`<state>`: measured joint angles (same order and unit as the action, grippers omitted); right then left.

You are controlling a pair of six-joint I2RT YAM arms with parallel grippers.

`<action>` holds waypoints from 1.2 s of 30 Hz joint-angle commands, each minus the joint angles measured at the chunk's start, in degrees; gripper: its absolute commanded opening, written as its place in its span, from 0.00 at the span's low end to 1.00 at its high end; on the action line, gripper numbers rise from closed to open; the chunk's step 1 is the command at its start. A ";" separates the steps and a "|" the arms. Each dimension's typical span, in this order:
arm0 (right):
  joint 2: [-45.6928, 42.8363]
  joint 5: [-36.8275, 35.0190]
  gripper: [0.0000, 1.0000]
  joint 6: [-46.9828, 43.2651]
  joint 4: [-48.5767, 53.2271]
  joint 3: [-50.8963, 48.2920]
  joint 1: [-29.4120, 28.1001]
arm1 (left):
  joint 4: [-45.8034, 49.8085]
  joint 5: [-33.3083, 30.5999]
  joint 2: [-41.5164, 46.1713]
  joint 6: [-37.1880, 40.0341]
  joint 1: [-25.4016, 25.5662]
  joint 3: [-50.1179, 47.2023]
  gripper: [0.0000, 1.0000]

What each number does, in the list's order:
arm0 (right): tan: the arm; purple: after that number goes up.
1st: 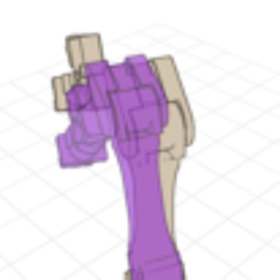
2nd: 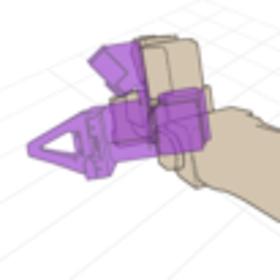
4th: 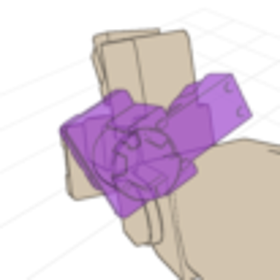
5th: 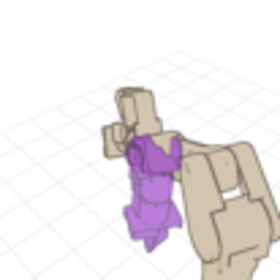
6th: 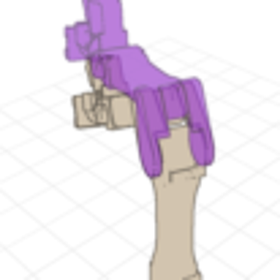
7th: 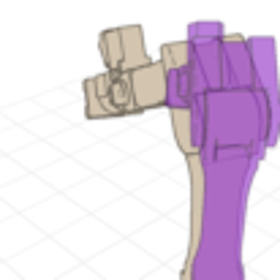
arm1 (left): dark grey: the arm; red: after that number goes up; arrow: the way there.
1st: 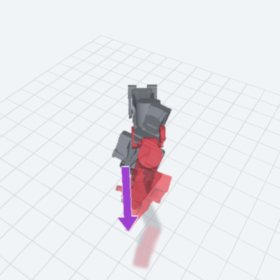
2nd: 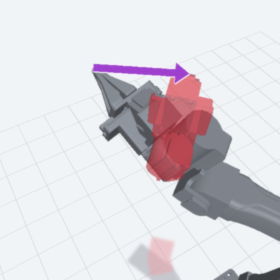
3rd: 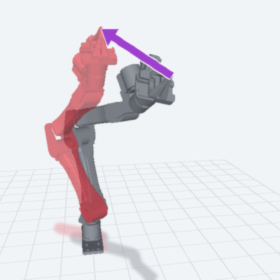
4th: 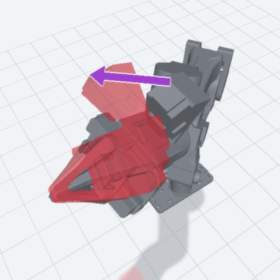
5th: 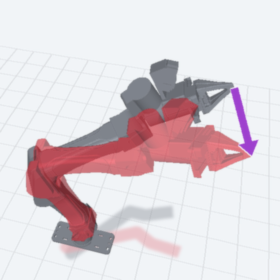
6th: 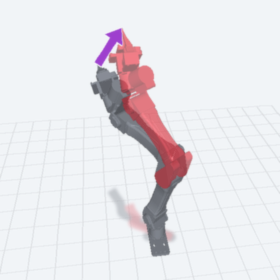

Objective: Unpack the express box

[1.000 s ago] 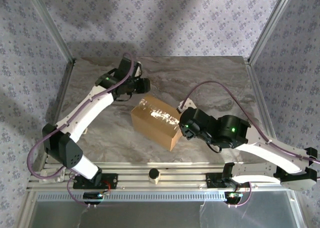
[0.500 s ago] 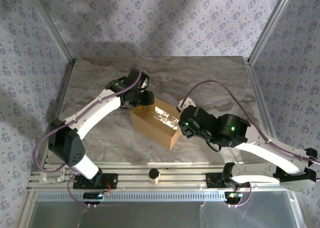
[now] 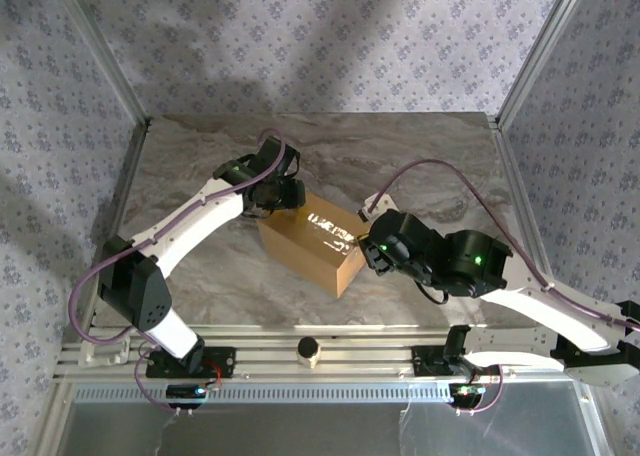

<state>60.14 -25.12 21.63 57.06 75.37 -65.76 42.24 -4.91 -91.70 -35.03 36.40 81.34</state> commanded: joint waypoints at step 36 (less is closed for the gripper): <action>14.36 -8.22 0.00 -6.48 -9.19 0.84 28.05 | -2.22 4.03 15.91 0.81 -12.94 -6.63 0.52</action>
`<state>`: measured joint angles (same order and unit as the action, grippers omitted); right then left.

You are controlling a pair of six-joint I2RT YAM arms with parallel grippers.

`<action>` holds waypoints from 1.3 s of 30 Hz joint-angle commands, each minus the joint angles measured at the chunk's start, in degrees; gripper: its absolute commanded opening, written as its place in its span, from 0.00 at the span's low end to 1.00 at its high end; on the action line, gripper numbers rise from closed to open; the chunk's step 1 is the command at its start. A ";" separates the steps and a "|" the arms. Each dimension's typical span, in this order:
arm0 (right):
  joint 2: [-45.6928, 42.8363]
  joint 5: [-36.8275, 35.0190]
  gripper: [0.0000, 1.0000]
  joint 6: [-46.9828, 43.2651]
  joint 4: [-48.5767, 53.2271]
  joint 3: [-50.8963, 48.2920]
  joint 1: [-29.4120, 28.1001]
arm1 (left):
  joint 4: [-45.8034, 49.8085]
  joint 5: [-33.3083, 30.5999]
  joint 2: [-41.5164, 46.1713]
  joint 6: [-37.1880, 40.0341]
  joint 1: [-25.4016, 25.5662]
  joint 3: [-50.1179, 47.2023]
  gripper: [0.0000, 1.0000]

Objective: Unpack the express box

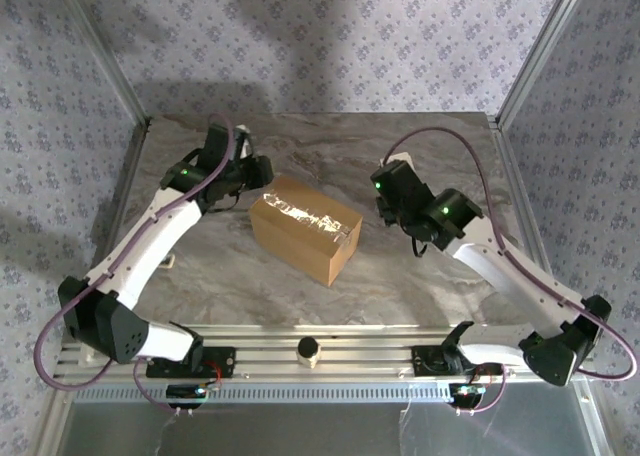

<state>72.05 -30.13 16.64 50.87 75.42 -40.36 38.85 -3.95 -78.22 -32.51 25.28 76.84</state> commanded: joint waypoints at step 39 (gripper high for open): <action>50.67 -14.21 0.00 -2.14 2.95 25.25 17.96 | 4.65 7.46 7.46 -1.50 -8.67 -10.09 0.53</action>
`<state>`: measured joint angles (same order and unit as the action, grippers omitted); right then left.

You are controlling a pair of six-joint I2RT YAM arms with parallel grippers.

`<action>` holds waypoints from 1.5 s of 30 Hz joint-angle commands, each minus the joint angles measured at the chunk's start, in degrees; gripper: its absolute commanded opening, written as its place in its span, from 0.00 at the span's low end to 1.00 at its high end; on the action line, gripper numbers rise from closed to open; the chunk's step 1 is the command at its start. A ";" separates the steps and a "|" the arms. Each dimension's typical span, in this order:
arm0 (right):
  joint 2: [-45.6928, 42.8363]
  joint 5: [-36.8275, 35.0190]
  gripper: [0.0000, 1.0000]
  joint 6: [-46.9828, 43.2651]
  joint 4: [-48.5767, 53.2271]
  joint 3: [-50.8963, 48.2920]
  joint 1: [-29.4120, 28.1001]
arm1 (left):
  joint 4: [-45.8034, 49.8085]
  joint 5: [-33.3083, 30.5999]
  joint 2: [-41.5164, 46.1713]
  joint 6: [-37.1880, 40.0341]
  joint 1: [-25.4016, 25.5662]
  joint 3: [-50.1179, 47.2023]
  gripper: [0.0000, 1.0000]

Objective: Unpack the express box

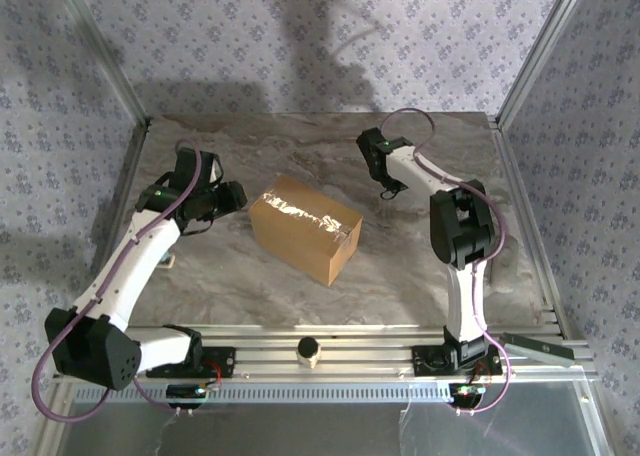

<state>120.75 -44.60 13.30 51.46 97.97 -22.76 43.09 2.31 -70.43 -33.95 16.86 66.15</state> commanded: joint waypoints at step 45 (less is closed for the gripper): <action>-23.35 68.02 0.84 7.12 -23.07 -11.86 3.73 | -12.39 14.16 0.94 -7.71 9.56 -7.18 0.53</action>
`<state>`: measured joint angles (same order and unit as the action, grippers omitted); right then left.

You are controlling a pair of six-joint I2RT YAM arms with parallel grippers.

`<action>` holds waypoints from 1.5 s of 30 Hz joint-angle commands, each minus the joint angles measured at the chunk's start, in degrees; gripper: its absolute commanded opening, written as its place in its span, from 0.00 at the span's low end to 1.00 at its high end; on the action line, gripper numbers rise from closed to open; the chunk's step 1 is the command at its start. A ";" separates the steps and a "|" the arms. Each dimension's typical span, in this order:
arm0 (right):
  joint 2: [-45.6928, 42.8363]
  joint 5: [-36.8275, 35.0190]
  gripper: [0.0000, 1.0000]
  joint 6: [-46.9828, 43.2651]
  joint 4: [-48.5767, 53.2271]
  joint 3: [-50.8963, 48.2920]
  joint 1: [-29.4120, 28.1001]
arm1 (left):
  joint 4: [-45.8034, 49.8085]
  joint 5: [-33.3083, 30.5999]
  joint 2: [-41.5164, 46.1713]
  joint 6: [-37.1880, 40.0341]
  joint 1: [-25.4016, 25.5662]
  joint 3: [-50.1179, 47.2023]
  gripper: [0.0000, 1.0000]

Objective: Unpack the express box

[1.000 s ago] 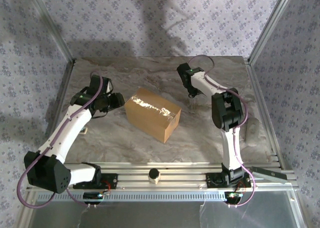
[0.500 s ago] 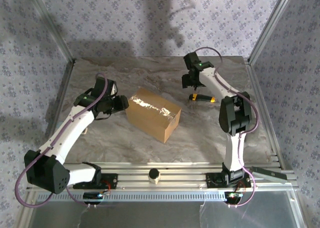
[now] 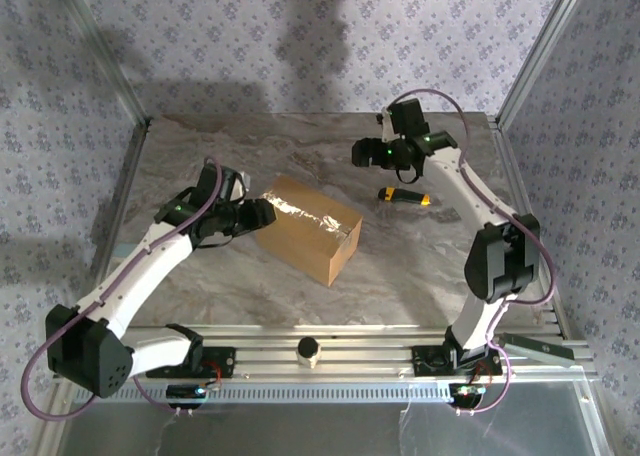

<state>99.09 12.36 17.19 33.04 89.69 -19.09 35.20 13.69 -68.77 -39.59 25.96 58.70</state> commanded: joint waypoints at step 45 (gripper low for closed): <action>-9.84 -9.85 0.85 1.43 4.65 -9.66 -23.72 | -5.44 -2.33 -11.21 -1.02 -0.05 3.06 0.54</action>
<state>87.07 10.50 22.20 33.28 76.12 -40.93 28.42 11.75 -79.26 -41.04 25.89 62.81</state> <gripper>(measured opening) 0.854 0.542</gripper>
